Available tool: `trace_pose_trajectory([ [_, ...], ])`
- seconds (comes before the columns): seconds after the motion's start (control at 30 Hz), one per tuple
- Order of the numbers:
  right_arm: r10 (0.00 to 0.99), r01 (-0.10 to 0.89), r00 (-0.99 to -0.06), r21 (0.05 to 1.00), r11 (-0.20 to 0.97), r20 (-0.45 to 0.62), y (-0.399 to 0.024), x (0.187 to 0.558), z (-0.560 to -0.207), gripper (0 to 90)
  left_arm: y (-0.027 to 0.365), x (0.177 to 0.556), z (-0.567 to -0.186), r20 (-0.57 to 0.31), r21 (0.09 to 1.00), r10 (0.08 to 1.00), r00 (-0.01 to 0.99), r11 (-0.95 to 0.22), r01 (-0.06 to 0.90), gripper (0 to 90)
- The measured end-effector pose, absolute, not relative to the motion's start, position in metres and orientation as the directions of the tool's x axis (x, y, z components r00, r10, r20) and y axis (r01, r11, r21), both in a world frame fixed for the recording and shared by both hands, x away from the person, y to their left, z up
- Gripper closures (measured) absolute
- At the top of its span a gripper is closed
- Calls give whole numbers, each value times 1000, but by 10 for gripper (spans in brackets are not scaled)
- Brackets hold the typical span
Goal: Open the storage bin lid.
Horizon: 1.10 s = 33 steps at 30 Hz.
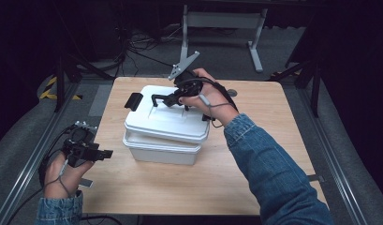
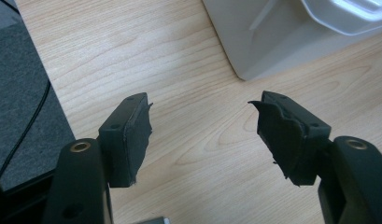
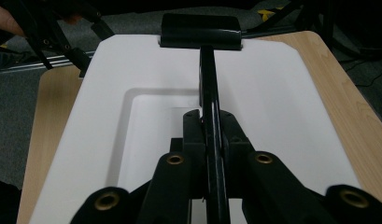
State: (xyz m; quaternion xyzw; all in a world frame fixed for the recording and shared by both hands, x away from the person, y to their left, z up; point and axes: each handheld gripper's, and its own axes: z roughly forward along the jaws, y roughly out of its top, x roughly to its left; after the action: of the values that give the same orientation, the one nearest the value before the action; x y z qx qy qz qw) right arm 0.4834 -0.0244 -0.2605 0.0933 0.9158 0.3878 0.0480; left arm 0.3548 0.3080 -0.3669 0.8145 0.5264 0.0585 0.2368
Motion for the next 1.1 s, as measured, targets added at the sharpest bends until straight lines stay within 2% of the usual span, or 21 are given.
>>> trace_pose_trajectory([
  [0.5,299,174,-954,734,656,-41,-84,482,-239,845,303,360,-368,-150,443,881,448,-345,827,354],
  [1.1,405,233,-913,748,622,-52,-158,482,-231,845,302,361,-369,-148,437,881,449,-349,829,354],
])
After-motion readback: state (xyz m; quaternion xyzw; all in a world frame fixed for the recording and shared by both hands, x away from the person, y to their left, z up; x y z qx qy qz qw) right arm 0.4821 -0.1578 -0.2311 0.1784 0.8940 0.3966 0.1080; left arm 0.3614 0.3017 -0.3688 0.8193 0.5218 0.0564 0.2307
